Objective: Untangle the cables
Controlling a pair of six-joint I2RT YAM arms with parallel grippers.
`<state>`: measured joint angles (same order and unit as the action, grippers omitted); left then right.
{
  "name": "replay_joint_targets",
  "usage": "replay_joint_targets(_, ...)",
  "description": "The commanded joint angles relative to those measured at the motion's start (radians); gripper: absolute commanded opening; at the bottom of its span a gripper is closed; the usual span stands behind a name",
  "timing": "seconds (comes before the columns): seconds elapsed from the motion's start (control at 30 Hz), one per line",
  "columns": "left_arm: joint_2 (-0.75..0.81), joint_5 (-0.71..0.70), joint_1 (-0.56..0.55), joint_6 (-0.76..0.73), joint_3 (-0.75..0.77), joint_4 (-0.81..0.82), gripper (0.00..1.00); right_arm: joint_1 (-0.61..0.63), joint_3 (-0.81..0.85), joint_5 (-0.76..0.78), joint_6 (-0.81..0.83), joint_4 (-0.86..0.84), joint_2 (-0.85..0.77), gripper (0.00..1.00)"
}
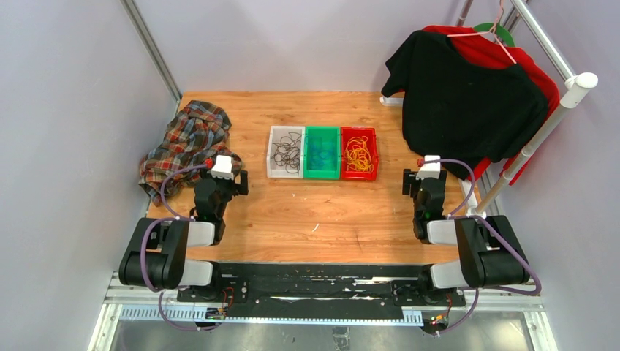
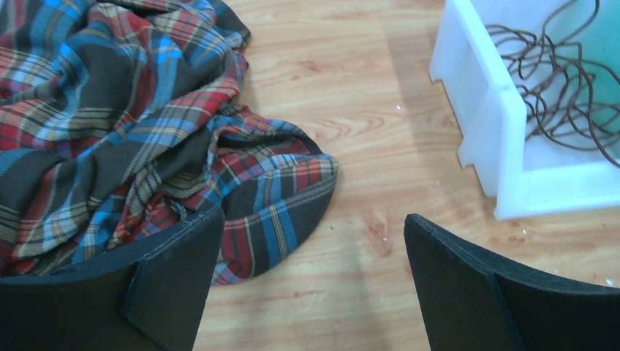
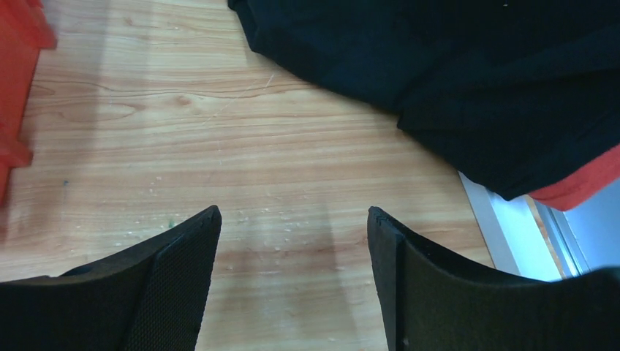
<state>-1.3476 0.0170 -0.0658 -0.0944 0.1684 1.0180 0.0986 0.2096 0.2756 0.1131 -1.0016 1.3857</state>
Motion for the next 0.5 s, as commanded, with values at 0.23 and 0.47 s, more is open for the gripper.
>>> replay_joint_targets(0.23, -0.009, -0.113, 0.008, 0.043, 0.034, 0.019, 0.98, -0.02, 0.022, -0.05, -0.006, 0.018, 0.004, 0.73)
replay_joint_targets(0.47, -0.018, -0.11, 0.008, 0.041, 0.034, 0.035, 0.98, -0.02, 0.022, -0.05, -0.006, 0.018, 0.005, 0.73)
